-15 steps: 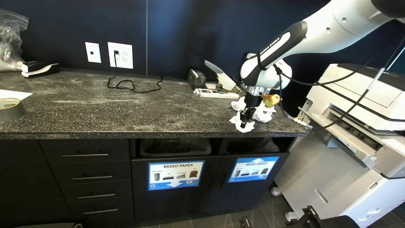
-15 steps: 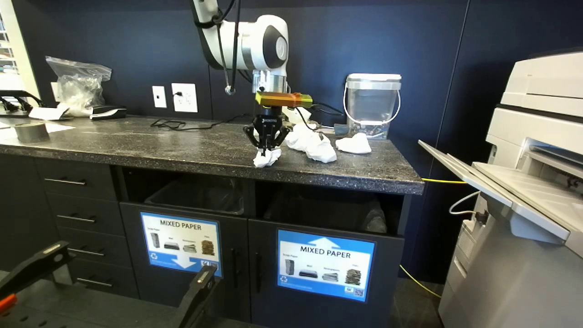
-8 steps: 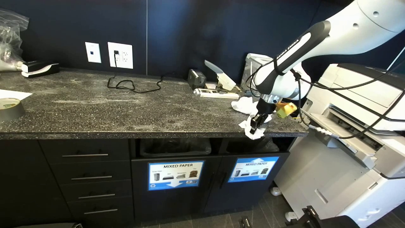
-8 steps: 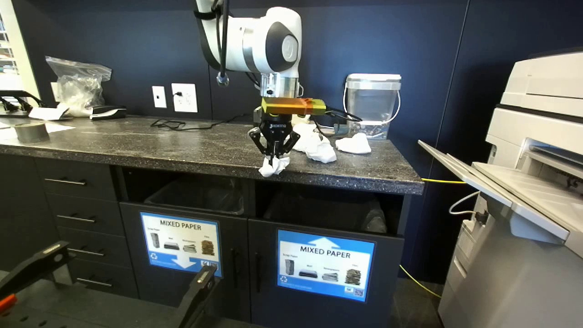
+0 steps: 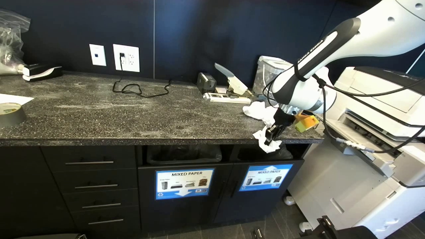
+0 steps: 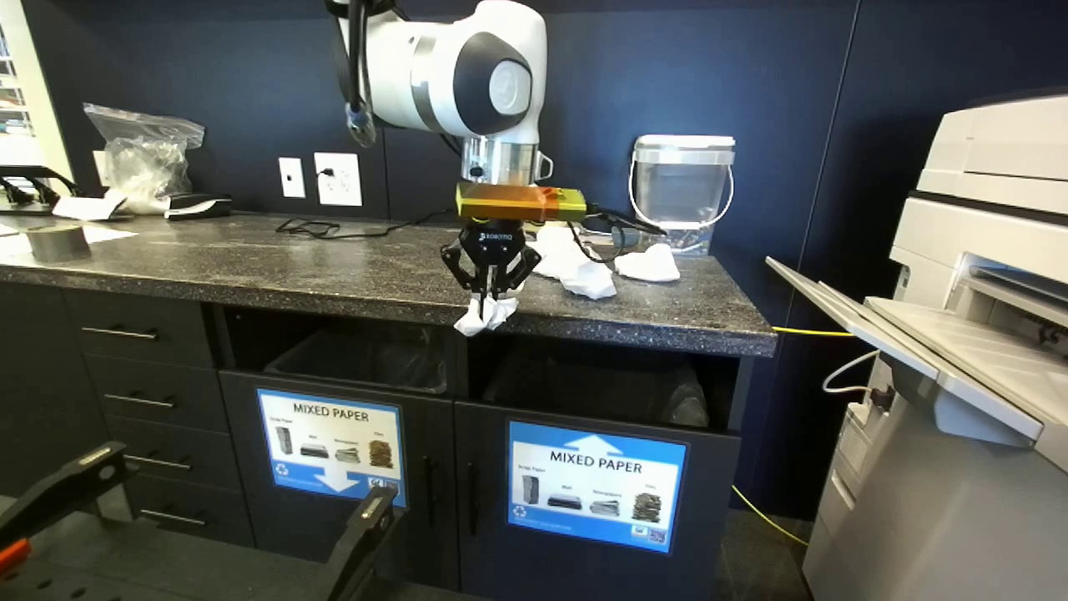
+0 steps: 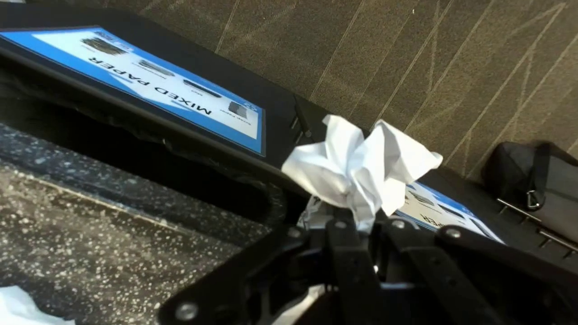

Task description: Put the papers on the counter into the recycle bin

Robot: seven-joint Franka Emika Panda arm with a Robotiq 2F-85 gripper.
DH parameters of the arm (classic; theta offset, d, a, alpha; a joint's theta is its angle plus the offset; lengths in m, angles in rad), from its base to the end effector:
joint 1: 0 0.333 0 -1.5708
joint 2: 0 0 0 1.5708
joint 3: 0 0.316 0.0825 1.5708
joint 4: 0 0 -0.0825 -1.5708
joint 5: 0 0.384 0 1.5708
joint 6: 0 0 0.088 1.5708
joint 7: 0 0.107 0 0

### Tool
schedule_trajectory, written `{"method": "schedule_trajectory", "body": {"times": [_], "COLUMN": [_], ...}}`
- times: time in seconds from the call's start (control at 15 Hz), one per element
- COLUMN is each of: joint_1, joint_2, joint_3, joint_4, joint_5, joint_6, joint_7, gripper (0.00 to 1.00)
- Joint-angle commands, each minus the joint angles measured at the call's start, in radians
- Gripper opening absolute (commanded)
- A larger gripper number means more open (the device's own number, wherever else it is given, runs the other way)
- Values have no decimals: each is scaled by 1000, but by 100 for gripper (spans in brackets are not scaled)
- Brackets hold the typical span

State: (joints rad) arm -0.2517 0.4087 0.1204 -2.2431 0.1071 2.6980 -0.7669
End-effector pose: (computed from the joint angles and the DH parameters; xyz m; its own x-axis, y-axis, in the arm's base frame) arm 0.5428 -0.0738 0.1887 0.8602 0.5004 0.0980 0.5059 -0.8616 -0.0416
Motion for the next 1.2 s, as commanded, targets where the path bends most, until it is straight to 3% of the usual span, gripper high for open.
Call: {"method": "schedule_trajectory", "body": {"times": [0.0,0.47,0.73,1.0,1.13], "joint_1": [-14,-62,-149,-241,-265], "joint_2": [-56,-23,0,70,126], "joint_3": [13,70,156,230,231], "joint_4": [-98,-172,-221,-259,-268], "joint_5": [37,105,124,60,-19], "joint_6": [90,256,361,537,632], "joint_7": [5,25,30,91,161], "gripper": [10,10,11,10,10]}}
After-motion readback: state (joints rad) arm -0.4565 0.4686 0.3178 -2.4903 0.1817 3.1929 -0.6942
